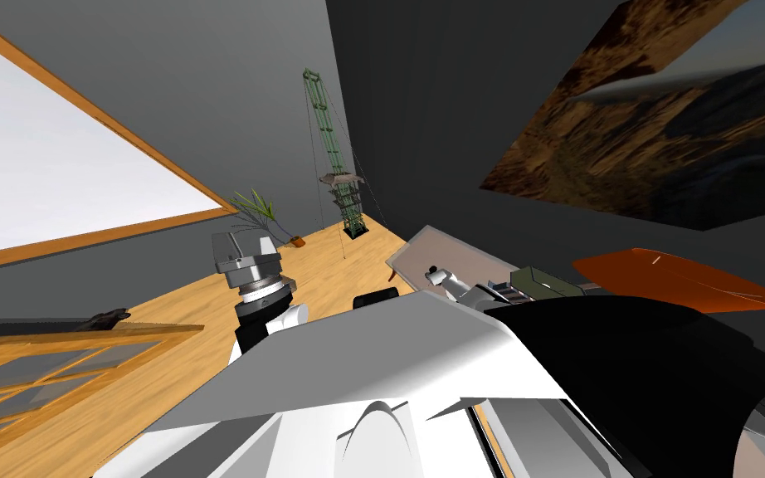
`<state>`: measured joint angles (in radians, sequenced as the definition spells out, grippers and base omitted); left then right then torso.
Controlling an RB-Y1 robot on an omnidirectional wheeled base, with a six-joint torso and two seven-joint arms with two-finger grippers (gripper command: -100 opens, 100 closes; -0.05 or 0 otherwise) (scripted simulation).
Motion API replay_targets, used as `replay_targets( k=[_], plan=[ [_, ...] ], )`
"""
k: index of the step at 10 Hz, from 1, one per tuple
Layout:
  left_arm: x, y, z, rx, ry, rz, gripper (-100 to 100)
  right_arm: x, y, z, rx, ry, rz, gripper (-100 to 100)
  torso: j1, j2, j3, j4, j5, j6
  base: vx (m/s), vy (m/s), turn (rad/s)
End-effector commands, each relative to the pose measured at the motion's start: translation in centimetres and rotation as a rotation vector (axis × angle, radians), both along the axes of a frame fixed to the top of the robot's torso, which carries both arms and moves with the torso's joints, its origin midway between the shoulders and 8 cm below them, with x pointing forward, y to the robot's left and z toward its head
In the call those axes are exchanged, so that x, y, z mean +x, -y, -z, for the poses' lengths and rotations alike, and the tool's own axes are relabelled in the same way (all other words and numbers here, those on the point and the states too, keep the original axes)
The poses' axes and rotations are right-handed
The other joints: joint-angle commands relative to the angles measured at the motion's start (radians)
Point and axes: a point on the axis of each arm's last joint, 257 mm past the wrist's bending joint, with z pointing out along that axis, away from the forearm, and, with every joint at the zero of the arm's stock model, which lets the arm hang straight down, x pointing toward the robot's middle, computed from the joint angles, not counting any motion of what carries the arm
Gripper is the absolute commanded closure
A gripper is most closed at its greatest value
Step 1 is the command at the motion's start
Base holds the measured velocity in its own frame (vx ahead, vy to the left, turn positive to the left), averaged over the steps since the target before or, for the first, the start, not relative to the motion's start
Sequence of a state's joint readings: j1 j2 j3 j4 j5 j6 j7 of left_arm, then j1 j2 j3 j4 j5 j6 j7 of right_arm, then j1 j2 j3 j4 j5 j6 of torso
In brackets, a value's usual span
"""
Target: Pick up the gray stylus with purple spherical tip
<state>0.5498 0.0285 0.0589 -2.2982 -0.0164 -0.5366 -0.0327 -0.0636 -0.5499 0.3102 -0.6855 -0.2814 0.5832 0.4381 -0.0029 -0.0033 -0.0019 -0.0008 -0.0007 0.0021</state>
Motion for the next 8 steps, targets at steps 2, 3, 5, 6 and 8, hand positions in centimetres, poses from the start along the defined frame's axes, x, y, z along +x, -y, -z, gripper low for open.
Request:
replay_targets(
  k=[2,3,5,6,8],
  plan=[
    [0.0,0.0,0.0,0.0,0.0,0.0,0,-0.49,-0.23,0.45,0.0,0.002,0.003,-100,-0.001,0.0,0.0,0.0,0.0,0.0,0.028,-0.043,0.021],
    [0.0,0.0,0.0,0.0,0.0,0.0,0,-0.5,-0.24,0.49,0.0,0.004,0.004,100,0.001,0.001,0.0,0.0,0.0,0.0,0.003,-0.005,0.0],
    [0.0,0.0,0.0,0.0,0.0,0.0,0,-0.73,-0.07,0.48,-0.002,0.0,0.006,100,0.002,0.001,0.001,0.001,-0.001,-0.002,-0.001,-0.003,-0.011],
    [0.0,0.0,0.0,0.0,0.0,0.0,0,-0.66,-0.1,0.48,-0.001,0.001,0.006,100,0.002,0.001,0.001,0.001,-0.001,-0.002,0.0,0.0,0.0],
    [0.0,0.0,0.0,0.0,0.0,0.0,0,-0.68,-0.09,0.48,-0.001,0.001,0.006,0,0.002,0.001,0.001,0.001,-0.001,-0.002,0.0,0.0,0.0]
  ],
)
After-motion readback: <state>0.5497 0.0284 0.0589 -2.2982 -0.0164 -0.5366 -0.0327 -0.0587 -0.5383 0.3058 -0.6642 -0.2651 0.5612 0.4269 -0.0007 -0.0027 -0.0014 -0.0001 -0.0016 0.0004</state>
